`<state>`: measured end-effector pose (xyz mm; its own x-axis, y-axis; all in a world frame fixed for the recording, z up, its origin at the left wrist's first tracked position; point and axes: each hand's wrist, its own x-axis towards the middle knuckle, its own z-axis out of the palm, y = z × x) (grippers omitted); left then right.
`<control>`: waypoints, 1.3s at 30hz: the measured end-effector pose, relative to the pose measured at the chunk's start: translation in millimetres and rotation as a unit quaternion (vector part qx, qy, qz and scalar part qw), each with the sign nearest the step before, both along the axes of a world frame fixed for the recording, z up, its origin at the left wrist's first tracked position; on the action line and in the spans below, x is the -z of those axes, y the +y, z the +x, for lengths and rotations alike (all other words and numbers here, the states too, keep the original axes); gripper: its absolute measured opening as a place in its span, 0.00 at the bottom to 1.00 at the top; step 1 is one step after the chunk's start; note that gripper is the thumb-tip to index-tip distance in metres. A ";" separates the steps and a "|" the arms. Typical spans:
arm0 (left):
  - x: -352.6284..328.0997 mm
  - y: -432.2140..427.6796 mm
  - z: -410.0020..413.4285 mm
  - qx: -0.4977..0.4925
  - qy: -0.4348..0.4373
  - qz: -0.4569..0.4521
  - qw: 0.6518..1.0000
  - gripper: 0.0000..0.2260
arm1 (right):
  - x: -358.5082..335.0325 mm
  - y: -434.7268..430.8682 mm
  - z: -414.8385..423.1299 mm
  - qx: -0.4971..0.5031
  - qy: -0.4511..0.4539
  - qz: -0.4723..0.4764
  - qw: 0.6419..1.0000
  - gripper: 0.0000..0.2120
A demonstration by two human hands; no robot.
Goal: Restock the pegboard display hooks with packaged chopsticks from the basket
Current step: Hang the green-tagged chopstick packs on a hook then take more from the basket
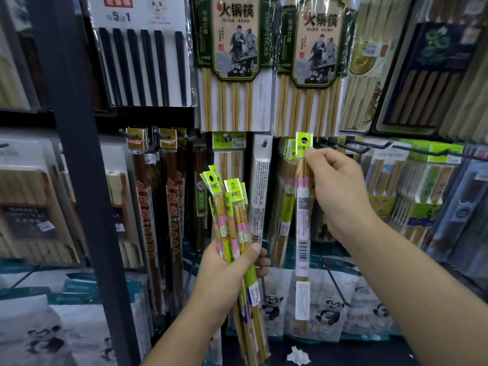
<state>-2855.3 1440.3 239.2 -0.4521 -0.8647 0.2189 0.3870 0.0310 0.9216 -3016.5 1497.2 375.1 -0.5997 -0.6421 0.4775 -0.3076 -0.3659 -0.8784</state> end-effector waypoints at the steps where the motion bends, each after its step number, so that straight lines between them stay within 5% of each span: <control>1: 0.3 0.2 0.0 -0.001 -0.004 -0.001 1.000 0.08 | -0.8 -1.6 -1.1 0.005 0.004 0.001 1.000 0.17; 25: -7.0 7.6 1.3 -0.002 -0.017 0.019 1.000 0.06 | 23.8 -15.5 -14.8 0.152 0.099 0.044 0.982 0.13; 33: -6.4 9.5 -1.1 0.025 0.003 0.006 1.000 0.07 | 46.0 -1.1 21.7 -0.079 0.184 0.139 0.970 0.08; 39: -3.7 4.4 0.0 -0.004 -0.033 -0.020 0.999 0.09 | 53.0 -1.6 23.9 -0.077 0.168 0.114 0.976 0.10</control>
